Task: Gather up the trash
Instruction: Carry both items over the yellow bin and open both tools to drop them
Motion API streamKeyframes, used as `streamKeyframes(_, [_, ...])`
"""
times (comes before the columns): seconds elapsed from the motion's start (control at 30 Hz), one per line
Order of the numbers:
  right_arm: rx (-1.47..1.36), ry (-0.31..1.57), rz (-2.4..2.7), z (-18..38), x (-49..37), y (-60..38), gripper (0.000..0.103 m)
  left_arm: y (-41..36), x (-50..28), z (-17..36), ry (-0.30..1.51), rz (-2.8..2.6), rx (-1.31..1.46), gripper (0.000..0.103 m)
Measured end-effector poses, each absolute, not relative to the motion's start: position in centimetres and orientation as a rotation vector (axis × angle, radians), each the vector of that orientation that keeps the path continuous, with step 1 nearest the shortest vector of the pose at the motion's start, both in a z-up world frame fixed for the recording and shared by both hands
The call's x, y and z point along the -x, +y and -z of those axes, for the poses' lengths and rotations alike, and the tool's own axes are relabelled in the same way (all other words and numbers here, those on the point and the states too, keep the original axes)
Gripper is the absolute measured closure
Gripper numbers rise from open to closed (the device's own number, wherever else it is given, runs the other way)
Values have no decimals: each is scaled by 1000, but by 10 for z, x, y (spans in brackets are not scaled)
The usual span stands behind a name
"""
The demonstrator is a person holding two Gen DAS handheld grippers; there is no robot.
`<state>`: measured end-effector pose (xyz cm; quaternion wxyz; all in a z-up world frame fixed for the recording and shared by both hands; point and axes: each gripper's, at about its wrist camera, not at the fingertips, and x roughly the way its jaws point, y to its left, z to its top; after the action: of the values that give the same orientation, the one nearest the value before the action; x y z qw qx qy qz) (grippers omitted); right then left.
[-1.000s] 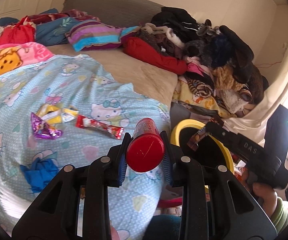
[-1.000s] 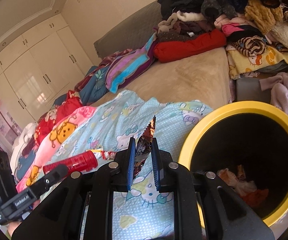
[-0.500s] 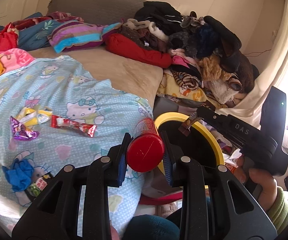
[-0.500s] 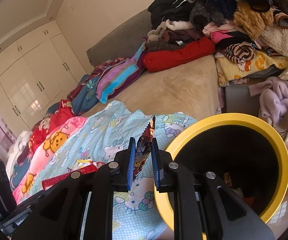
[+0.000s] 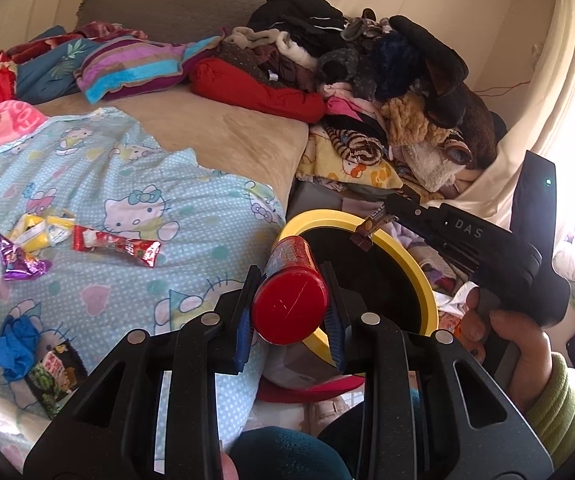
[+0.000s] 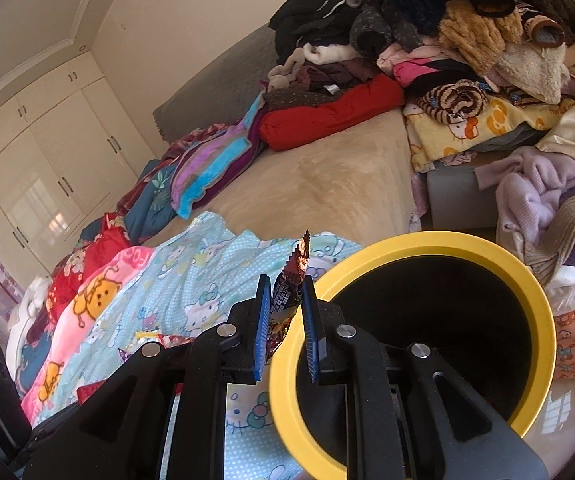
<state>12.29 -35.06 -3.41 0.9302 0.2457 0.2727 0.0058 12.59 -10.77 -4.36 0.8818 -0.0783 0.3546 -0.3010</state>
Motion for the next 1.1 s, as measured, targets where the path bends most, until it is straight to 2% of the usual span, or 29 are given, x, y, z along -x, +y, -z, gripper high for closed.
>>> streamKeyframes(1.1, [-515, 597, 155, 63, -121, -411, 88, -187, -123, 72, 805, 765, 80, 80])
